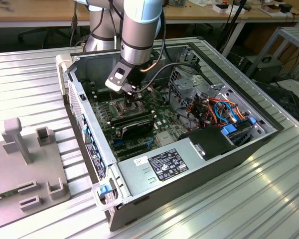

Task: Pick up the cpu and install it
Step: 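Place the cpu into insertion slot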

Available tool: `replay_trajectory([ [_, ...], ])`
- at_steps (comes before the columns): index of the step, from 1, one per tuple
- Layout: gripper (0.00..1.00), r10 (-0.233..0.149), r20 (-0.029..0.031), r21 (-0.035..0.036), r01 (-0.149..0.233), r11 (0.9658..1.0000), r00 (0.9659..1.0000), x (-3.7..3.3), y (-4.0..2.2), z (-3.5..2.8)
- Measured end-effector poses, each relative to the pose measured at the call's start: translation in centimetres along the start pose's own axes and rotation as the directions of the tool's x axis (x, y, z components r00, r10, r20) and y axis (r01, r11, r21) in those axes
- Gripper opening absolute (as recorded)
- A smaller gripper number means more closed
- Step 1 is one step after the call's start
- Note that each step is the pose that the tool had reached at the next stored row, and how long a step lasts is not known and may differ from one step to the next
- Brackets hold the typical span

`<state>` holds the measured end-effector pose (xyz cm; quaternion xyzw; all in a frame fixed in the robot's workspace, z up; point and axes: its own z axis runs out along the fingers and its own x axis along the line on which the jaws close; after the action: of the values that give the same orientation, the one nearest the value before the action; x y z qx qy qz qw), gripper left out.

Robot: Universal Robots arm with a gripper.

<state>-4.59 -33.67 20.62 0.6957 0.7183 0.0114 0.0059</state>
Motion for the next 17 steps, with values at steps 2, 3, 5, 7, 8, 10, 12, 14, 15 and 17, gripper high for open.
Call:
replay_trajectory([
  [2,0.11,0.0,0.0001,0.0001,0.0,1.0,1.0,0.0,0.0,0.01],
  [3,0.11,0.0,0.0,0.0,0.0,1.0,1.0,0.0,0.0,0.01],
  [5,0.11,0.0,0.0,0.0,0.0,1.0,1.0,0.0,0.0,0.02],
  [7,0.11,0.0,0.0001,0.0001,0.0,1.0,1.0,0.0,0.0,0.05],
  [8,0.11,0.0,0.0001,0.0001,0.0,1.0,1.0,0.0,0.0,0.06],
  [10,0.11,0.0,0.0001,0.0001,0.0,1.0,1.0,0.0,0.0,0.08],
  [12,0.11,0.0,0.0001,0.0001,0.0,1.0,1.0,0.0,0.0,0.09],
  [14,0.11,0.0,0.0,0.0,0.0,1.0,1.0,0.0,0.0,0.1],
  [15,0.11,0.0,0.0,0.0,0.0,1.0,1.0,0.0,0.0,0.1],
  [17,0.11,0.0,0.0001,0.0001,0.0,1.0,1.0,0.0,-0.01,0.16],
])
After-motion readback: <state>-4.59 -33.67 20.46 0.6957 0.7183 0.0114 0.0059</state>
